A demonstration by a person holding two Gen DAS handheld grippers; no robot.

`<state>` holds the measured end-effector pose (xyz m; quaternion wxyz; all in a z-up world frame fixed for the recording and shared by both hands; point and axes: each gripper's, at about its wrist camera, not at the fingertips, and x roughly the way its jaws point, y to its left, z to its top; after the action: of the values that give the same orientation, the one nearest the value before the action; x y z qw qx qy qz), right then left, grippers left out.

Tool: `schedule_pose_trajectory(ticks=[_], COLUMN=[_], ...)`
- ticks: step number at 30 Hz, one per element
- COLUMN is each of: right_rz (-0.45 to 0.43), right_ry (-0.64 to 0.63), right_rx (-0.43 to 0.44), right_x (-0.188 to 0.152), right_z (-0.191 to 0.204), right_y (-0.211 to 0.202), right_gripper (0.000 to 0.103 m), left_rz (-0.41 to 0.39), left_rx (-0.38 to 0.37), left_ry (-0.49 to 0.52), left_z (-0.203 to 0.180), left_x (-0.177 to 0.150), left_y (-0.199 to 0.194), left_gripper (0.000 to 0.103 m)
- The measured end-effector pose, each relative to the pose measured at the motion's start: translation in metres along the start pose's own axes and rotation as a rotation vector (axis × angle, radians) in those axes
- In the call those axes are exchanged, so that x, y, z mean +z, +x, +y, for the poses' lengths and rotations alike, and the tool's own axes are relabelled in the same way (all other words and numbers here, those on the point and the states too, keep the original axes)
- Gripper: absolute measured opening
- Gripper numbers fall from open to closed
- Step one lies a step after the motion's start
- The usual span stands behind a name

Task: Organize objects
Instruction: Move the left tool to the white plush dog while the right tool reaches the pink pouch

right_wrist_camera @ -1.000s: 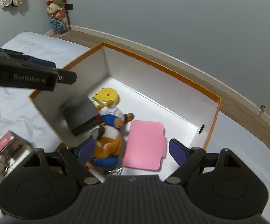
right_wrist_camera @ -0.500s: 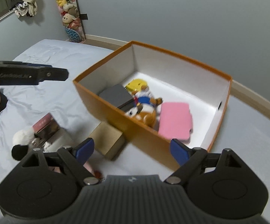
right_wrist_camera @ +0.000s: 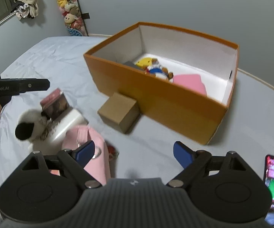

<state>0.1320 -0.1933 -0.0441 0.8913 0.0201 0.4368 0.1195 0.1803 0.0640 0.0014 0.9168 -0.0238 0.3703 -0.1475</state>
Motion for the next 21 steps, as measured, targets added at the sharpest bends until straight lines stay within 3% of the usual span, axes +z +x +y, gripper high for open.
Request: schedule_pose_trajectory(ticks=[7,21], right_rz=[-0.004,-0.085], right_ry=[0.022,0.007], right_rx=[0.003,-0.006], right_x=[-0.027,-0.060], right_z=[0.004,0.023], right_y=[0.003,0.001], right_gripper=[0.091,0.091], left_rz=[-0.013,-0.045], left_rx=[0.021,0.091], left_ry=[-0.056,-0.014], left_z=[0.015,0.021], left_x=[-0.026,-0.064], left_y=[-0.015,-0.029], left_gripper=[0.069,0.069])
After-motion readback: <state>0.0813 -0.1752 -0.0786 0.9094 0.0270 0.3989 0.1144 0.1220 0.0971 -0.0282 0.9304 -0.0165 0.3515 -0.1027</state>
